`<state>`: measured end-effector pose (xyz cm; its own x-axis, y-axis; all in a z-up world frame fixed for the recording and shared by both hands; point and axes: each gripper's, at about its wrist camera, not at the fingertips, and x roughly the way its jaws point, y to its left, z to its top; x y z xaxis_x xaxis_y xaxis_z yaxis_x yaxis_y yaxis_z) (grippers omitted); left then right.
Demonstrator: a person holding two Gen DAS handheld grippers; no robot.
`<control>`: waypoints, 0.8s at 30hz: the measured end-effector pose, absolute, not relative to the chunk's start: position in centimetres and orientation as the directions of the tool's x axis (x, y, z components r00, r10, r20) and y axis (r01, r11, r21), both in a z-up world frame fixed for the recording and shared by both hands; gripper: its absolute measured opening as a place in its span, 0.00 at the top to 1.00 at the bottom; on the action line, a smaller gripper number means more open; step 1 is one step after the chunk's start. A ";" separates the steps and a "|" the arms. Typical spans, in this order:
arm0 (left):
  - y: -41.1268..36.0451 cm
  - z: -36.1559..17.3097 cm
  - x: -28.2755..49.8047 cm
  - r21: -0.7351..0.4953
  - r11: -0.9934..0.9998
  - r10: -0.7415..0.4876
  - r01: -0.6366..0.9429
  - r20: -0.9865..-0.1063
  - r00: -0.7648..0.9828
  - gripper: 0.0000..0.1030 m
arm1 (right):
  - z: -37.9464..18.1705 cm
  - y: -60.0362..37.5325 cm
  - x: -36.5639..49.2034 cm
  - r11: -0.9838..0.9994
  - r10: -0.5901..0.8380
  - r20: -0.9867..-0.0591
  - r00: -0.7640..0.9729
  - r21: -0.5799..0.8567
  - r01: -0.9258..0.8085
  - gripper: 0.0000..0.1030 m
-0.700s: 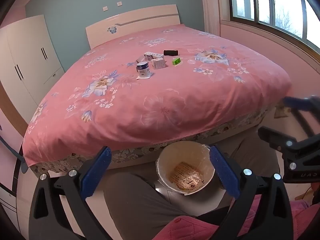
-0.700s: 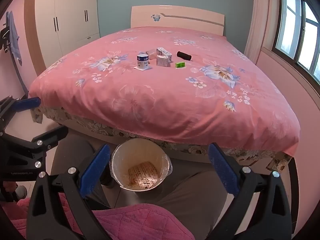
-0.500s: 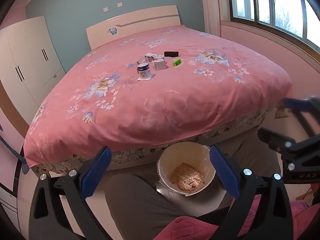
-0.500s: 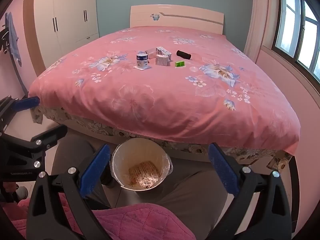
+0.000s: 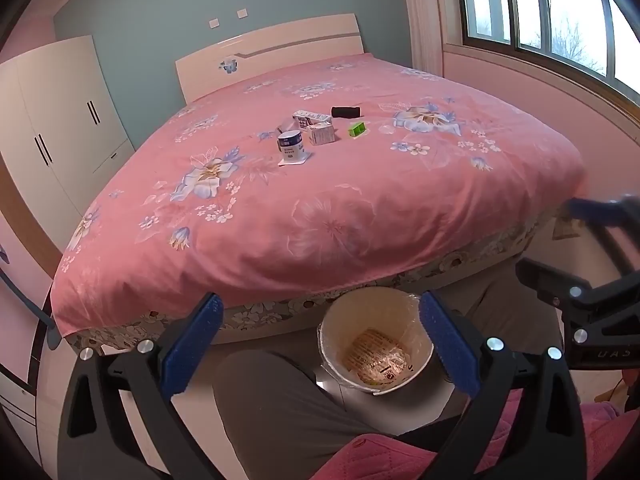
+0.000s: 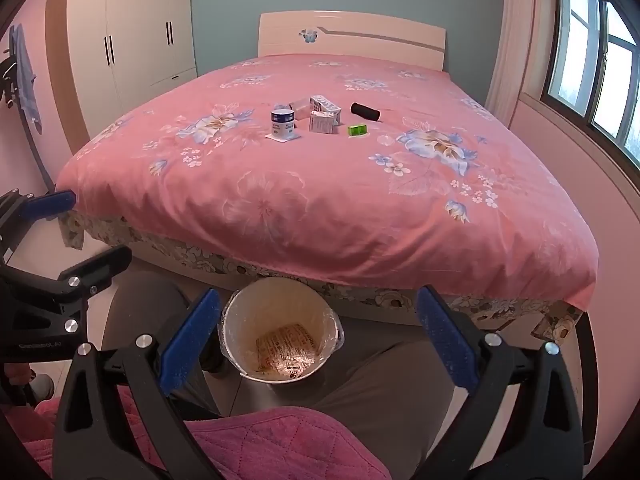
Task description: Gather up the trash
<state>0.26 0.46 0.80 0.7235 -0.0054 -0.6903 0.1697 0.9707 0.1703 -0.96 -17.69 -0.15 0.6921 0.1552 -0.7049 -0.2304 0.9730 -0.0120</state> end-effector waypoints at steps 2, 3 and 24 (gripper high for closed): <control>0.4 0.8 0.2 0.170 0.971 -0.006 0.170 -0.690 0.724 0.03 | -0.1 -17.8 -0.8 0.973 0.156 -0.706 0.691 -0.010 -0.230 0.07; 0.4 0.8 0.2 0.170 0.971 -0.005 0.169 -0.690 0.724 0.03 | -0.1 -17.9 -0.9 0.973 0.156 -0.705 0.692 -0.010 -0.229 0.07; 0.3 0.7 0.1 0.174 0.970 -0.003 0.169 -0.688 0.725 0.03 | -0.2 -17.8 -1.0 0.974 0.154 -0.704 0.693 -0.011 -0.228 0.07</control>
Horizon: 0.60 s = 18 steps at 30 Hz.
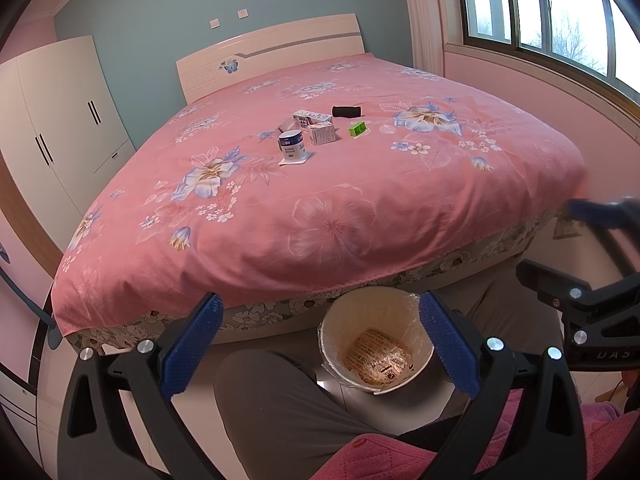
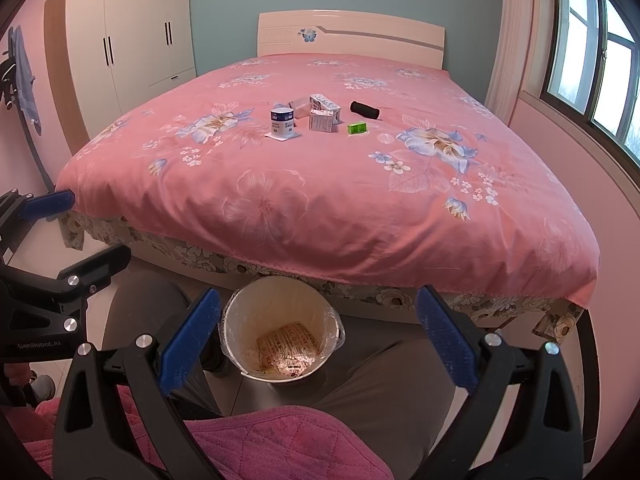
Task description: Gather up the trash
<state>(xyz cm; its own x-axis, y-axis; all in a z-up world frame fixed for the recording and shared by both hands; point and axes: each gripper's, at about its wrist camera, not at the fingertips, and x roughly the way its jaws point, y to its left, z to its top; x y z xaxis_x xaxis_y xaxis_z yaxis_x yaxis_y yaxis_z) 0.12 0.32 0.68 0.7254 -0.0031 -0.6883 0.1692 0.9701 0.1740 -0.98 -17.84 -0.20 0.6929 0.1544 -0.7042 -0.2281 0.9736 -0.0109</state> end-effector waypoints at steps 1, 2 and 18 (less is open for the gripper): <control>0.3 0.7 0.1 0.174 0.970 -0.003 0.170 -0.688 0.725 0.03 | -0.2 -17.9 -1.0 0.974 0.155 -0.704 0.693 -0.011 -0.228 0.07; 0.3 0.7 0.1 0.174 0.970 -0.004 0.170 -0.688 0.726 0.03 | -0.2 -17.8 -1.0 0.973 0.155 -0.704 0.693 -0.011 -0.229 0.07; 0.3 0.7 0.0 0.177 0.970 0.000 0.167 -0.687 0.727 0.03 | -0.4 -17.9 -1.0 0.974 0.153 -0.704 0.694 -0.011 -0.226 0.07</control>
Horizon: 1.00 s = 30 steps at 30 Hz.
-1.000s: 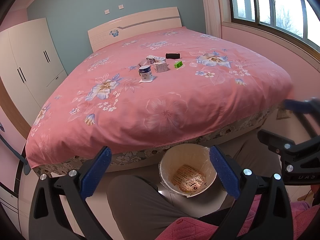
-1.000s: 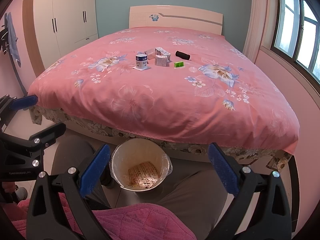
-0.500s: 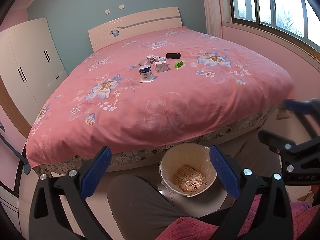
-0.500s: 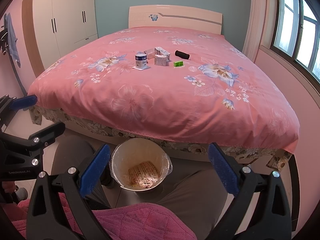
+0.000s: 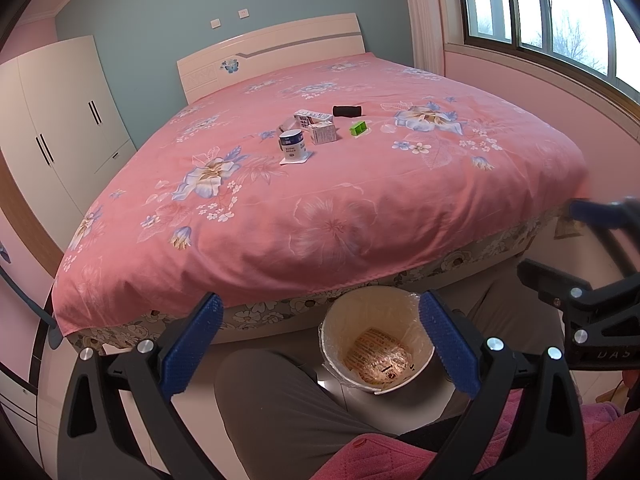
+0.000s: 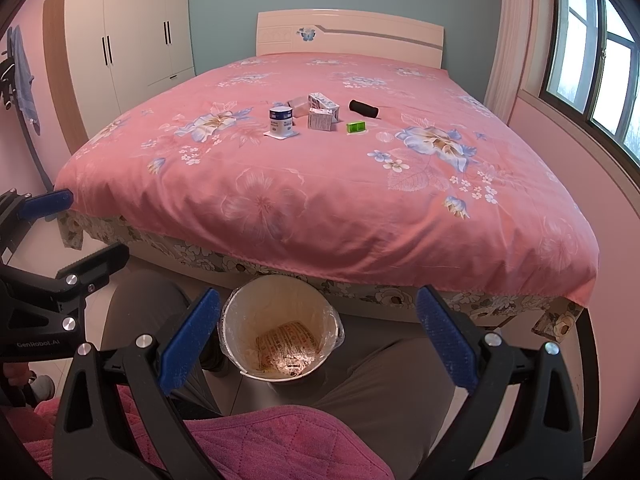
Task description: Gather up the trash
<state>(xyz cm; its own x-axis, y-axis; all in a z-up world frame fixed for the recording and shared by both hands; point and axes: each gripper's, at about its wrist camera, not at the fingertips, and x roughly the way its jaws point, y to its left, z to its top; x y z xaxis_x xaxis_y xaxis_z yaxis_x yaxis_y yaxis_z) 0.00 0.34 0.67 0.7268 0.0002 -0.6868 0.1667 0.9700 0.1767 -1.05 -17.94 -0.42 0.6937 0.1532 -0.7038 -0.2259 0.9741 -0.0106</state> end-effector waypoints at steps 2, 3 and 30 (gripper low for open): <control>0.3 0.7 0.0 0.177 0.970 0.000 0.167 -0.686 0.727 0.03 | -0.5 -18.0 -1.1 0.974 0.154 -0.704 0.693 -0.010 -0.226 0.07; 0.3 0.7 0.0 0.177 0.970 0.000 0.167 -0.686 0.727 0.03 | -0.5 -18.0 -1.1 0.974 0.153 -0.704 0.694 -0.010 -0.226 0.07; 0.4 0.5 0.0 0.178 0.970 0.002 0.168 -0.690 0.724 0.03 | -0.9 -18.1 -1.1 0.975 0.153 -0.710 0.688 -0.007 -0.224 0.07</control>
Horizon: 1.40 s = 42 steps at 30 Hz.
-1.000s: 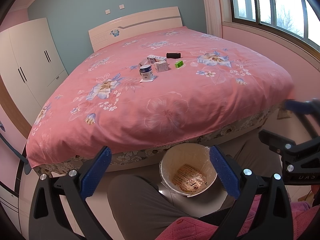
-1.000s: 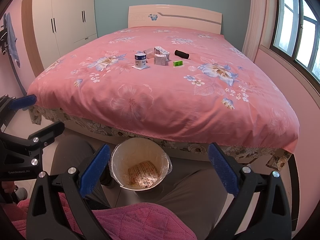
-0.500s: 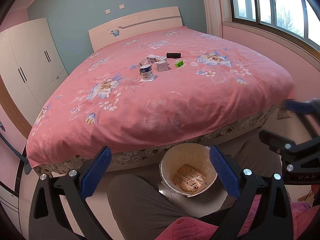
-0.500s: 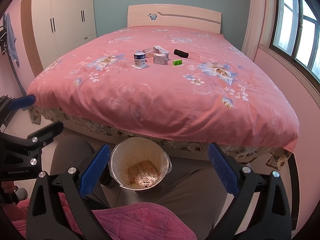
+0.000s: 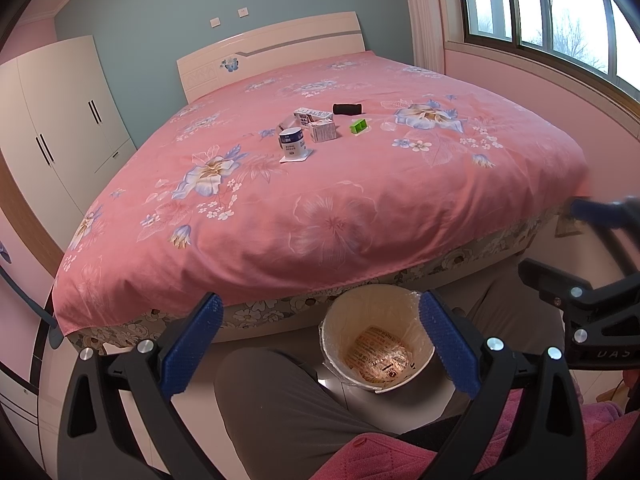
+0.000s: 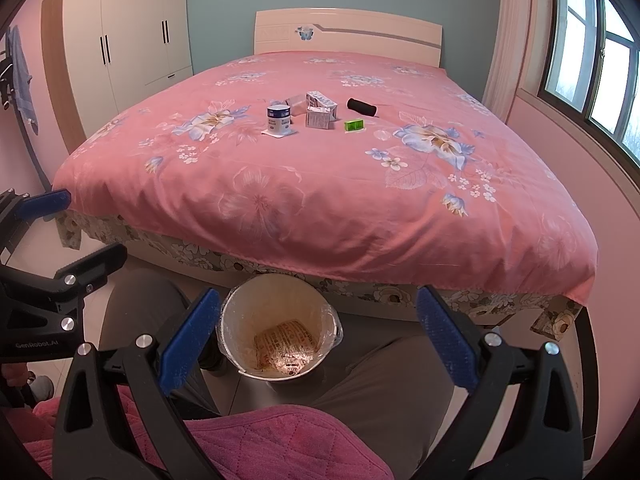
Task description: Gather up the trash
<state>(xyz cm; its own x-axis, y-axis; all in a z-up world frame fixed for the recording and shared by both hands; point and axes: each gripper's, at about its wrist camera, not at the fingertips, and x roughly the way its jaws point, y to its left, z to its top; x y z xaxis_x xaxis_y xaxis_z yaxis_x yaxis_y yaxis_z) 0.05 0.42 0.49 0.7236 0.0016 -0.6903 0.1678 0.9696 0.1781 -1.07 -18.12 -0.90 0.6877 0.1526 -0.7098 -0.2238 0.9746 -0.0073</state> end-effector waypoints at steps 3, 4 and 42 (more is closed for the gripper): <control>0.8 -0.1 0.4 0.175 0.971 0.003 0.166 -0.697 0.717 0.03 | -1.0 -18.1 -0.8 0.973 0.155 -0.713 0.683 -0.011 -0.232 0.07; 1.0 -0.1 0.6 0.173 0.971 0.004 0.163 -0.697 0.717 0.03 | -0.8 -18.0 -0.6 0.972 0.157 -0.711 0.685 -0.013 -0.235 0.07; 1.2 -3.8 36.8 -0.010 0.994 -0.076 0.111 -0.791 0.607 0.03 | -1.7 -19.8 37.1 0.958 0.149 -0.736 0.661 -0.059 -0.282 0.07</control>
<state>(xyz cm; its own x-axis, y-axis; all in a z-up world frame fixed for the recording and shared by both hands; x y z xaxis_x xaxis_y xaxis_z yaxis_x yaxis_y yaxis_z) 36.81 1.19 -3.85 0.6074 -0.0758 -0.7908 0.1109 0.9938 -0.0102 37.07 -19.82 -1.71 0.6605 0.1490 -0.7359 -0.2818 0.9577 -0.0590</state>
